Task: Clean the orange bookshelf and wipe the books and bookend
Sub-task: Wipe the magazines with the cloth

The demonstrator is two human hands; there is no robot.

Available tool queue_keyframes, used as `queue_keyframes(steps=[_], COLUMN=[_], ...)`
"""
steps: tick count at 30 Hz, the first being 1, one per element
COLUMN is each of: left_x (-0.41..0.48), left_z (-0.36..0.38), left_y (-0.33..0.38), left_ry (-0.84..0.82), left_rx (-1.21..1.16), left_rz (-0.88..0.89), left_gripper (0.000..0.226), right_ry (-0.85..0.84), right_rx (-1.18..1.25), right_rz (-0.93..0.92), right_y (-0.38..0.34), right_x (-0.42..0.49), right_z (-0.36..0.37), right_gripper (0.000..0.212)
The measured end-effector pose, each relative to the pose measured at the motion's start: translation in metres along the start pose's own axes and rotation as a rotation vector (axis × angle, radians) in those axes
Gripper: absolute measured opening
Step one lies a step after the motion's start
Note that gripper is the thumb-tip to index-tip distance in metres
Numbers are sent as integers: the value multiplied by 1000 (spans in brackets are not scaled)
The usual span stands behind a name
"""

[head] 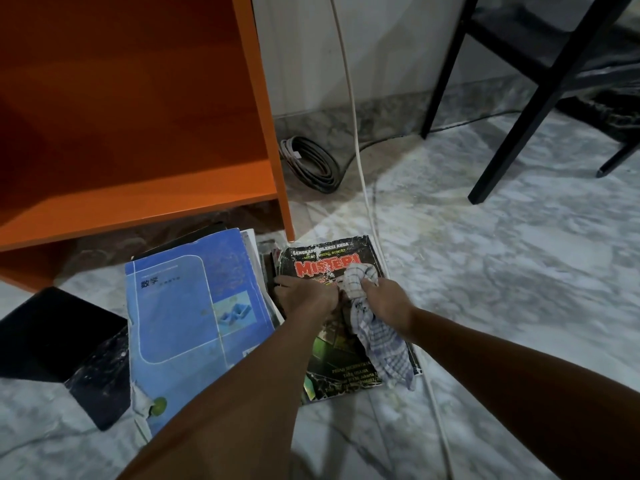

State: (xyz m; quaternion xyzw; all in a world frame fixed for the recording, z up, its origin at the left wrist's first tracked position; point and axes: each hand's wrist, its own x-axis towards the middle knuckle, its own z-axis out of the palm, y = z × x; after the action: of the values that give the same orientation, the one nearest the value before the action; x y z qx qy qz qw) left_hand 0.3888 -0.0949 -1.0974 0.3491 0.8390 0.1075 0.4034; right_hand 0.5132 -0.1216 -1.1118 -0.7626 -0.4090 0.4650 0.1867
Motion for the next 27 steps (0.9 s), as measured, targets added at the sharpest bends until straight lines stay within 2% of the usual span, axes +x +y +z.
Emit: queue_keyframes(steps=[6, 10, 18, 22, 27], left_x=[6, 3, 21, 16, 24], left_z=[-5, -5, -5, -7, -13], left_y=[-6, 2, 5, 7, 7], left_ry=[33, -11, 6, 6, -45], left_rx=[-165, -70, -65, -192, -295], left_rz=[5, 11, 23, -33, -37], left_gripper=[72, 75, 77, 74, 86], right_ry=[10, 24, 2, -2, 25], right_rx=[9, 19, 64, 76, 34], right_rz=[-4, 2, 11, 10, -4], right_y=[0, 1, 6, 8, 6], right_x=[-3, -2, 3, 5, 4], right_z=[-3, -4, -5, -3, -2], right_gripper=[56, 50, 56, 58, 56])
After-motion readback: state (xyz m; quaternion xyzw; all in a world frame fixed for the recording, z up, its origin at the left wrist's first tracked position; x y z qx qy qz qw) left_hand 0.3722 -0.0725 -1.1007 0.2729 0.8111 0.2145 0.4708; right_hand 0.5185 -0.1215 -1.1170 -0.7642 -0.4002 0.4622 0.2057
